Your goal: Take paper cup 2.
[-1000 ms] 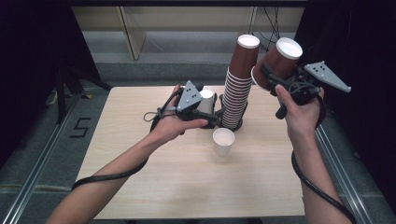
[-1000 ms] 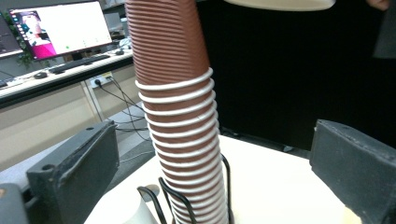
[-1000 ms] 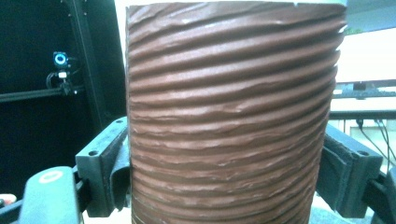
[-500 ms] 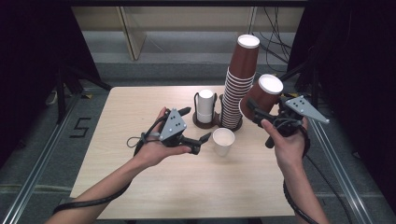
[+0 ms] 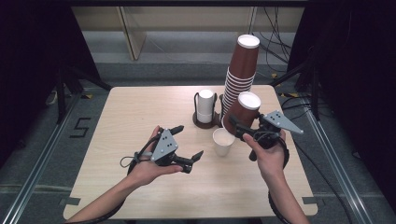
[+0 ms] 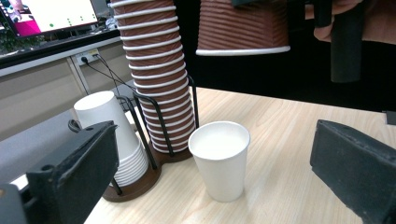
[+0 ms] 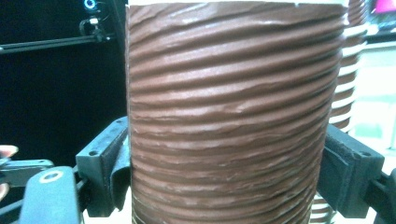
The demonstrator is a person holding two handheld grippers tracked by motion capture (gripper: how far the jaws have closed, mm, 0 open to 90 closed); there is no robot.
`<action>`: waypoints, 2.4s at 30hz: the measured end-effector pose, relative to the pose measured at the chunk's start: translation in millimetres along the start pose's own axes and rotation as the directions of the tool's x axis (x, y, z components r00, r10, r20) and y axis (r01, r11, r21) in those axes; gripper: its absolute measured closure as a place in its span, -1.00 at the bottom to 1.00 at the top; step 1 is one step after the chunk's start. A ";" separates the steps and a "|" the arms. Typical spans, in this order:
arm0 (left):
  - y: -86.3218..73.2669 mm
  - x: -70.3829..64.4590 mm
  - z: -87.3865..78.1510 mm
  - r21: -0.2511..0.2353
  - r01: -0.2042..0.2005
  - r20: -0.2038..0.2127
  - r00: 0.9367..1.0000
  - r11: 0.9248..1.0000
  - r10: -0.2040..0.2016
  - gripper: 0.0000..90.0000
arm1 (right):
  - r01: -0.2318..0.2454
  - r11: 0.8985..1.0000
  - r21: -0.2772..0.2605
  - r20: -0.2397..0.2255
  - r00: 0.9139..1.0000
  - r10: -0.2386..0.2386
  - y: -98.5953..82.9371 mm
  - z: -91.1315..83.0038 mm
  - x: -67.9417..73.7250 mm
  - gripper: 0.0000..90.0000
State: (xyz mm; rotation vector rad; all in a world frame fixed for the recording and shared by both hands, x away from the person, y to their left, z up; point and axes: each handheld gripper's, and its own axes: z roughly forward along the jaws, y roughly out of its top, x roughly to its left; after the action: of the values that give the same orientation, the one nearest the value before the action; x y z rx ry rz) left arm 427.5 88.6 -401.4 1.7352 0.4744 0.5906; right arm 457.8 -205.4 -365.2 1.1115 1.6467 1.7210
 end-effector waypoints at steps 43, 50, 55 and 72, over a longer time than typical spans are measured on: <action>-8.5 -0.5 31.1 0.007 0.002 0.091 0.996 1.000 -0.002 -1.00 | -0.100 0.984 0.145 -0.188 0.974 0.127 -51.1 32.6 54.2 -0.61; -14.7 -1.8 34.0 0.024 0.013 0.113 0.994 1.000 -0.015 -0.98 | -0.096 0.983 0.157 -0.208 0.970 0.128 -52.5 32.4 54.7 -0.61; -15.3 -1.8 34.5 0.024 0.026 0.126 0.992 0.999 -0.028 -0.96 | -0.116 0.980 0.161 -0.217 0.965 0.150 -53.6 31.4 55.1 -0.61; -16.7 0.2 32.5 0.026 0.030 0.121 0.992 0.999 -0.033 -0.78 | -0.088 0.980 0.176 -0.218 0.968 0.126 -56.7 31.6 54.8 -0.67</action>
State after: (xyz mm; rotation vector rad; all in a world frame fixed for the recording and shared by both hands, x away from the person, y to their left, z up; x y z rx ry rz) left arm 447.4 67.7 -423.7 1.7718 0.4242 0.4556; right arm 444.6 -135.1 -411.2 1.1308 1.9312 1.8672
